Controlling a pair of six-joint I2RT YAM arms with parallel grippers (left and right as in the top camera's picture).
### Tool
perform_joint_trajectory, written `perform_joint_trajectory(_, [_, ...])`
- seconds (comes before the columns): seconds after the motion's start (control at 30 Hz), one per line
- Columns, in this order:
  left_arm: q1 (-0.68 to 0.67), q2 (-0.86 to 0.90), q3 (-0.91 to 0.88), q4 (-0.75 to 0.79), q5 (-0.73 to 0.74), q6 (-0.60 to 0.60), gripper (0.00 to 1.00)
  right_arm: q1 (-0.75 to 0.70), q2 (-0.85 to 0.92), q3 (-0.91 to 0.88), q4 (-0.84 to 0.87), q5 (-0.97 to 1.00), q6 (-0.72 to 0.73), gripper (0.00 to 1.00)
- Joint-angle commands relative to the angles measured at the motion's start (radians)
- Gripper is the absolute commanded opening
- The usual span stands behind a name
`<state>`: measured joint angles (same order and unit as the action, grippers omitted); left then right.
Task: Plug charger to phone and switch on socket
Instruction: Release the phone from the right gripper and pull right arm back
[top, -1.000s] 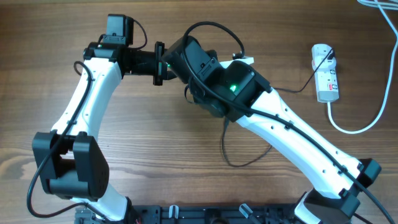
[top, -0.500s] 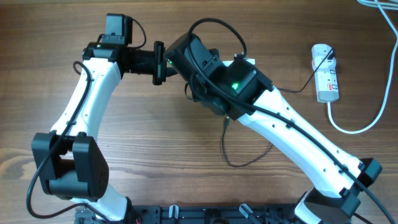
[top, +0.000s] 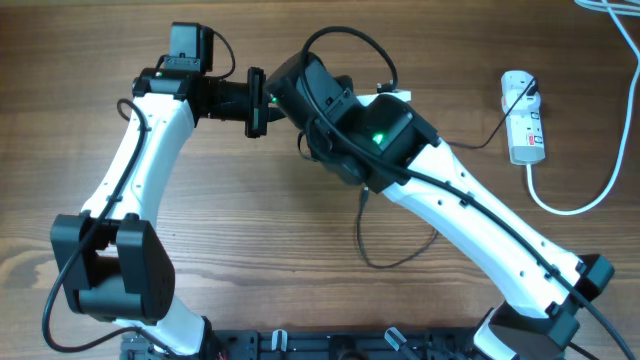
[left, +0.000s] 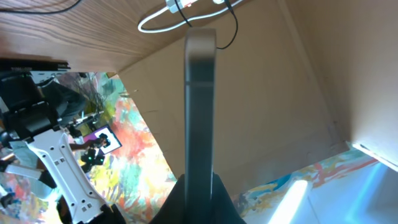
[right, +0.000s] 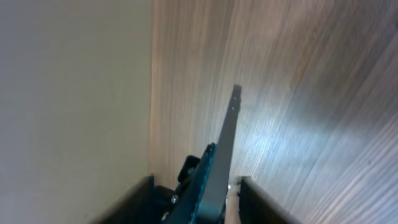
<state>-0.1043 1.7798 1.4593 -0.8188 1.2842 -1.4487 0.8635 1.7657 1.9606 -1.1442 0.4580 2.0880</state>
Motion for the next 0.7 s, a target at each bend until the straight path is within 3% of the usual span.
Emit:
perform_joint_trajectory(0.0, [-0.003, -0.024, 0.013, 0.012, 0.027, -0.026, 0.04, 0.006, 0.011, 0.010, -0.015, 0.110, -0.021, 0.71])
perform_joint_trajectory(0.1, [-0.003, -0.024, 0.013, 0.027, 0.011, -0.026, 0.04, 0.006, 0.003, 0.010, -0.029, 0.147, -0.035, 0.87])
perform_joint_trajectory(0.3, [-0.003, -0.024, 0.013, 0.027, -0.074, -0.019, 0.04, -0.004, -0.043, 0.010, -0.028, 0.156, -0.211, 0.97])
perform_joint_trajectory(0.4, [-0.003, -0.024, 0.013, 0.027, -0.129, 0.038, 0.04, -0.026, -0.077, 0.010, -0.036, 0.156, -0.346, 1.00])
perform_joint_trajectory(0.6, [-0.002, -0.024, 0.013, 0.027, -0.261, 0.252, 0.04, -0.126, -0.148, 0.010, -0.102, 0.114, -0.698, 1.00])
perform_joint_trajectory(0.67, [-0.002, -0.024, 0.013, 0.026, -0.327, 0.380, 0.04, -0.204, -0.165, 0.010, -0.144, 0.037, -1.003, 1.00])
